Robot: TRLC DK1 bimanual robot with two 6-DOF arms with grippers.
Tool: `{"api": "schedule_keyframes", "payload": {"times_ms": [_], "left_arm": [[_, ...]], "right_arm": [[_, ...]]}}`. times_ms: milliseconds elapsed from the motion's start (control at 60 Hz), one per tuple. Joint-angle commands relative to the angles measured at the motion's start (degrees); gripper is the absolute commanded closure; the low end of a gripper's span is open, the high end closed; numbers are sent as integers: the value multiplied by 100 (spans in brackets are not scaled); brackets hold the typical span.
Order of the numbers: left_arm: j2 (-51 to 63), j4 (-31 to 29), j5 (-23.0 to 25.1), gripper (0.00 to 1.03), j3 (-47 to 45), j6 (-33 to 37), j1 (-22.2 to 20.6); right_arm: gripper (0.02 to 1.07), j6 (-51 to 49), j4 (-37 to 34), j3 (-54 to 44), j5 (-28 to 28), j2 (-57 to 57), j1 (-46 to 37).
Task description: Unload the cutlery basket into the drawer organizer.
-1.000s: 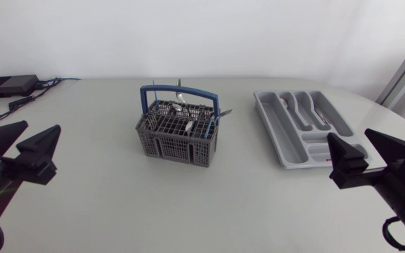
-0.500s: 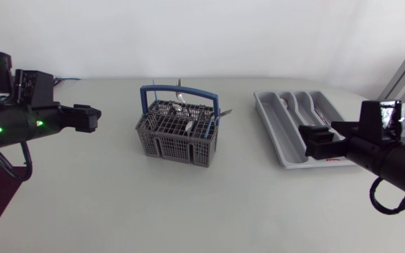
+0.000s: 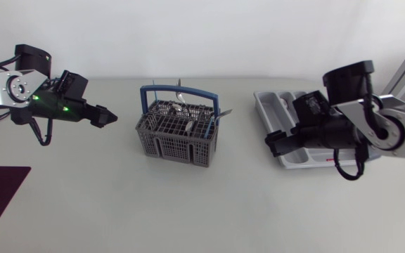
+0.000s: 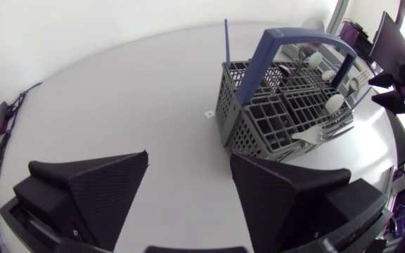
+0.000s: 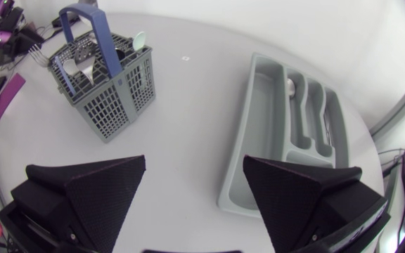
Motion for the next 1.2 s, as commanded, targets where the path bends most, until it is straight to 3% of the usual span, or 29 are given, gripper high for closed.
{"api": "schedule_keyframes", "payload": {"times_ms": [0, 67, 117, 283, 533, 900, 1117, 1183], "left_arm": [[589, -36, 328, 7, 401, 288, 65], [870, -45, 416, 7, 577, 367, 48], [1054, -72, 706, 7, 735, 428, 56], [1344, -72, 1356, 12, 928, 657, 74], [1810, -362, 1550, 17, 1289, 1026, -76], [1802, -520, 1541, 17, 1236, 1123, -612], [1538, -529, 1541, 16, 893, 1193, -735], [1380, -529, 1541, 17, 744, 1228, -779]], "right_arm": [[7, -390, -228, 489, -165, 656, 57], [8, -267, -588, 1007, -886, 1297, -31], [14, -223, -676, 1236, -1080, 1543, -48], [15, -232, -210, 1341, -1871, 1710, -40], [15, -161, 167, 1552, -1914, 1666, 127], [15, 639, -87, 2782, -1765, 3222, 57], [15, 700, -237, 2659, -1985, 3319, 92], [22, 691, -246, 2510, -2064, 3152, 75]]}}
